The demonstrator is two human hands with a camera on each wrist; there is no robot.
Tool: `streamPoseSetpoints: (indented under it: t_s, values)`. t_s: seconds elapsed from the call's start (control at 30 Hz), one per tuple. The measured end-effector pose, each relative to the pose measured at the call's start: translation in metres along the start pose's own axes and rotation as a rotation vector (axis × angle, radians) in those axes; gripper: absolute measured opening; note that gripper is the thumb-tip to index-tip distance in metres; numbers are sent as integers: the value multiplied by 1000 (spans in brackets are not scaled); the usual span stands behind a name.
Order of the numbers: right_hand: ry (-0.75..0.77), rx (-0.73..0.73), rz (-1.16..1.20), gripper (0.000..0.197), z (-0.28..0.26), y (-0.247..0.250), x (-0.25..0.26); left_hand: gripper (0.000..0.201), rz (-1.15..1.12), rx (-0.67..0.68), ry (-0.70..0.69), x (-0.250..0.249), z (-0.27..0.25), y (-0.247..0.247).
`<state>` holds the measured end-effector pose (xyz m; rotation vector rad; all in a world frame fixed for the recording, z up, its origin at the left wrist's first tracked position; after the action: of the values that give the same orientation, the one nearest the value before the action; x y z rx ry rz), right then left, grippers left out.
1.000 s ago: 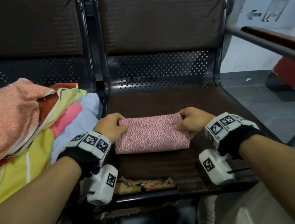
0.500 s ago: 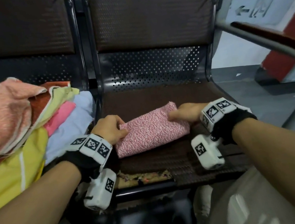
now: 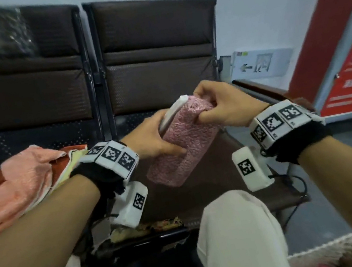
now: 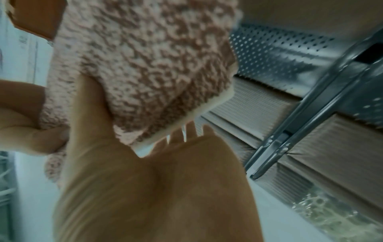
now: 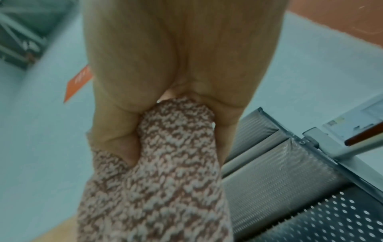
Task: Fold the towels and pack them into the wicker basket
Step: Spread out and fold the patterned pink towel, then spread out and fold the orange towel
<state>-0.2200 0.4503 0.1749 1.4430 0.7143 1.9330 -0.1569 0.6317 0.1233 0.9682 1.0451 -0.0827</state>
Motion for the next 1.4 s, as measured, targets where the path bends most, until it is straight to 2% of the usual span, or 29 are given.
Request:
streamPoseSetpoints:
  t_s: [0.07,0.13,0.27,0.37,0.47,0.53,0.6,0.73,0.87,0.97,1.03,1.1,1.2,1.3,1.4]
  values:
    - [-20,-98,115,27,-21,22,-1,57,-37,93,-18,-26,1,-5]
    - [-43,-206,234,26,-46,42,-10,41,-50,141,-37,-50,3,-15]
    - [-128,-424,479,24,-110,69,-46,39,36,245,-60,-96,10,-56]
    - [-232,-537,609,21,-165,81,-80,12,95,401,-89,-120,18,-106]
    - [-351,-620,640,19,-225,86,-118,5,222,469,-126,-138,24,-167]
    - [-437,-668,658,19,-264,84,-144,16,272,506,-132,-140,26,-209]
    - [-526,-698,669,22,-307,78,-170,17,250,548,-143,-135,24,-255]
    - [-694,-638,620,30,-383,49,-219,19,258,645,-162,-109,10,-345]
    - [-846,-514,575,30,-435,9,-258,35,266,799,-81,-69,-14,-424]
    - [-960,-382,464,26,-461,-22,-284,41,335,942,-51,-42,-35,-468]
    - [-1058,-240,314,26,-477,-45,-302,43,367,1035,-13,-25,-50,-491]
    - [-1156,-142,218,35,-489,-66,-317,43,395,1106,14,-14,-60,-507]
    - [-1236,-130,152,41,-497,-85,-339,40,405,1140,6,-10,-62,-517]
    - [-1281,-133,154,36,-495,-102,-355,35,448,1078,-18,-14,-51,-512]
    - [-1373,-168,166,35,-493,-121,-366,31,372,991,-3,-15,-42,-499]
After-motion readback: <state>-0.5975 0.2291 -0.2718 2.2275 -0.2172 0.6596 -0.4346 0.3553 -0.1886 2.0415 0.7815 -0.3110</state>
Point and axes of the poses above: each hand's wrist, its own z-axis towards the middle knuckle, its own y-axis out of the back of the hand, x = y × z, the point moved 2 cm from there along z, towards the middle knuckle, and after that the axes turned 3 degrees about -y, right-handed, at the moved point
